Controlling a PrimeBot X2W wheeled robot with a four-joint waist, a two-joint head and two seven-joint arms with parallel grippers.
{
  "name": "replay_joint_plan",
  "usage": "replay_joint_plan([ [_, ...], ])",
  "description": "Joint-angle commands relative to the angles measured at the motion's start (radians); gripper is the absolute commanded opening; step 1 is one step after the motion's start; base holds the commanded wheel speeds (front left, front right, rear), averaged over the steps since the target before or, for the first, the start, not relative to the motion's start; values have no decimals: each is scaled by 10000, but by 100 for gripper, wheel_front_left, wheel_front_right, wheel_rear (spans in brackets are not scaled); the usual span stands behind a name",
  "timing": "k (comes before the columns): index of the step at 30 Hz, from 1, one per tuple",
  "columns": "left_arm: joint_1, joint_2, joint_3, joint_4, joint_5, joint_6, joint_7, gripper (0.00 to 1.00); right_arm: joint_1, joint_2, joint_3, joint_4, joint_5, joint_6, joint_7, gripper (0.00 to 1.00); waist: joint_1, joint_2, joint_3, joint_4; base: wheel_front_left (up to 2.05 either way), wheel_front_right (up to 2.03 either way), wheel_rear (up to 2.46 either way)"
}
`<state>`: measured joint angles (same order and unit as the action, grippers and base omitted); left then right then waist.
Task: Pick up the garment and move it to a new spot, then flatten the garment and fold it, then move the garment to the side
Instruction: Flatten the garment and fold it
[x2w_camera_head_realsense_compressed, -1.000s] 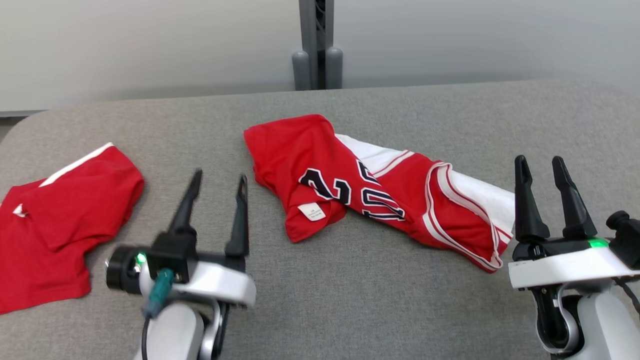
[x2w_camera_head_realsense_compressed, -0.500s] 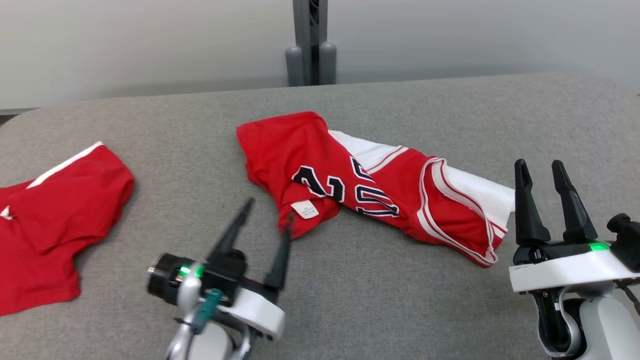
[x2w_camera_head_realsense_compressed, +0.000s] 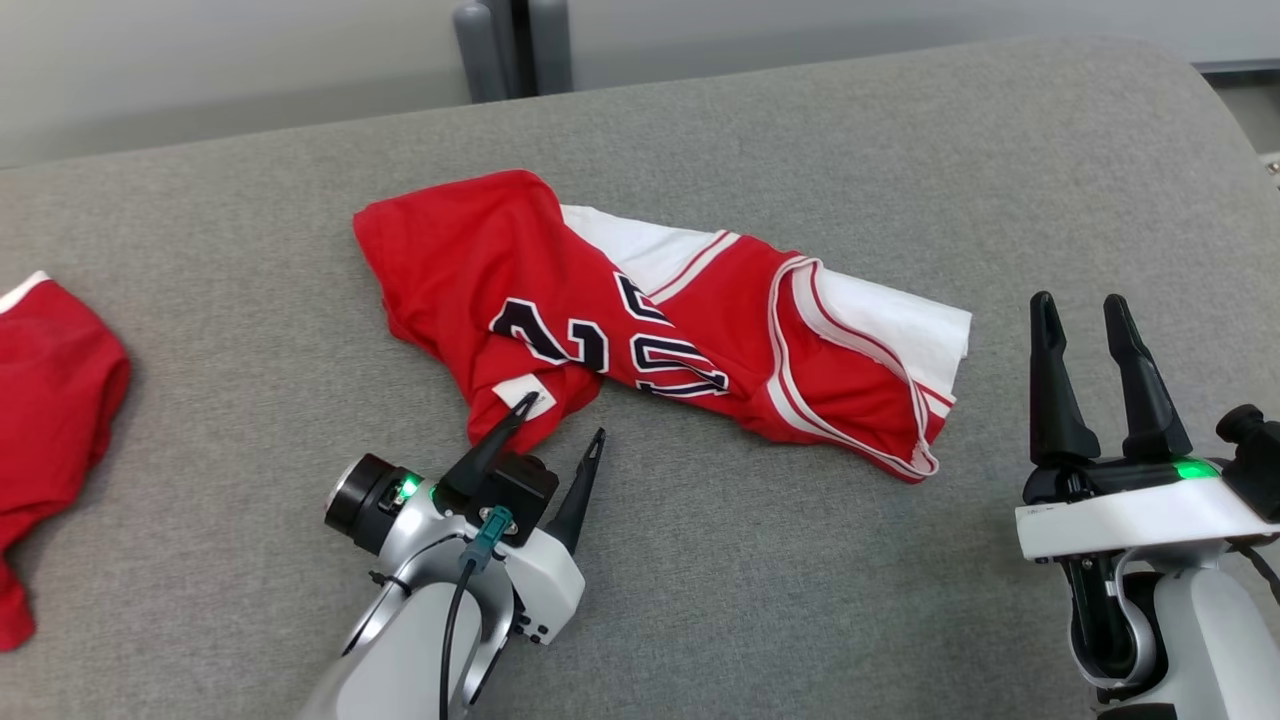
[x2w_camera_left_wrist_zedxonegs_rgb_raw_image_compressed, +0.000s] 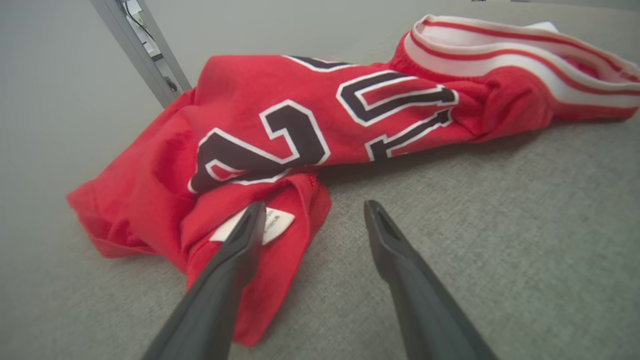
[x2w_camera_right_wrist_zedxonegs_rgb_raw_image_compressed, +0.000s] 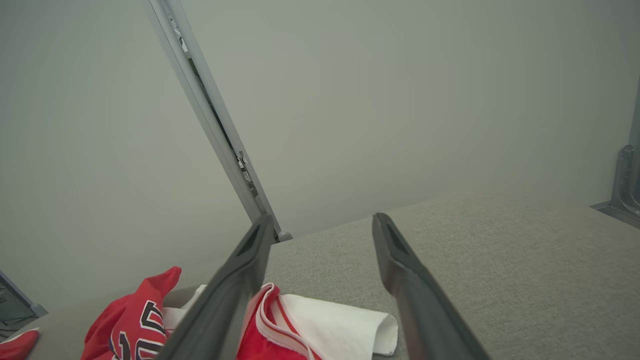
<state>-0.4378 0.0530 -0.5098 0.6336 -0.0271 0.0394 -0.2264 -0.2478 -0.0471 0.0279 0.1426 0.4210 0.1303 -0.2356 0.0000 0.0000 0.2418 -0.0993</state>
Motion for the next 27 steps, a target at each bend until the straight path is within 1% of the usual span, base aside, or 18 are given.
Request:
replay_joint_plan([
  [1, -250, 49, -15, 218, -9, 88, -55, 100, -165, -69, -35, 21, 5, 9, -80, 100, 0, 0, 166, -175, 0, 0, 0],
  [5, -614, 30, -46, 931, -122, 244, -144, 100, -180, -71, -15, 133, 40, 9, -154, 100, 0, 0, 248, -263, 0, 0, 0],
  [6, -686, 23, -58, 1072, -168, 269, -182, 88, -192, -69, -12, 146, 36, 9, -164, 100, 0, 0, 261, -268, 0, 0, 0],
  [7, -742, 21, -79, 1183, -219, 251, -200, 2, -209, -69, -20, 166, 34, 9, -186, 100, 0, 0, 271, -258, 0, 0, 0],
  [8, -801, 18, -106, 1285, -260, 229, -223, 0, -222, -69, -26, 186, 27, 9, -196, 100, 0, 0, 268, -234, 0, 0, 0],
  [12, -920, 3, -205, 1410, -361, 332, -328, 0, -203, -71, -51, 266, -23, 9, -236, 100, 0, 0, 153, -31, 0, 0, 0],
  [16, -807, 11, -297, 1095, -353, 459, -396, 0, -112, -74, -76, 405, -57, 9, -251, 100, 0, 0, -120, 270, 0, 0, 0],
  [21, -421, 460, -382, -301, -52, 723, -386, 0, 9, -71, -65, 562, -18, 9, -258, 100, 0, 0, -601, 704, 0, 0, 0],
  [27, -9, 1228, -318, -2069, 247, 1032, -384, 0, 126, -74, 72, 813, 105, 9, -283, 100, 0, 0, -1140, 1162, 0, 0, 0],
])
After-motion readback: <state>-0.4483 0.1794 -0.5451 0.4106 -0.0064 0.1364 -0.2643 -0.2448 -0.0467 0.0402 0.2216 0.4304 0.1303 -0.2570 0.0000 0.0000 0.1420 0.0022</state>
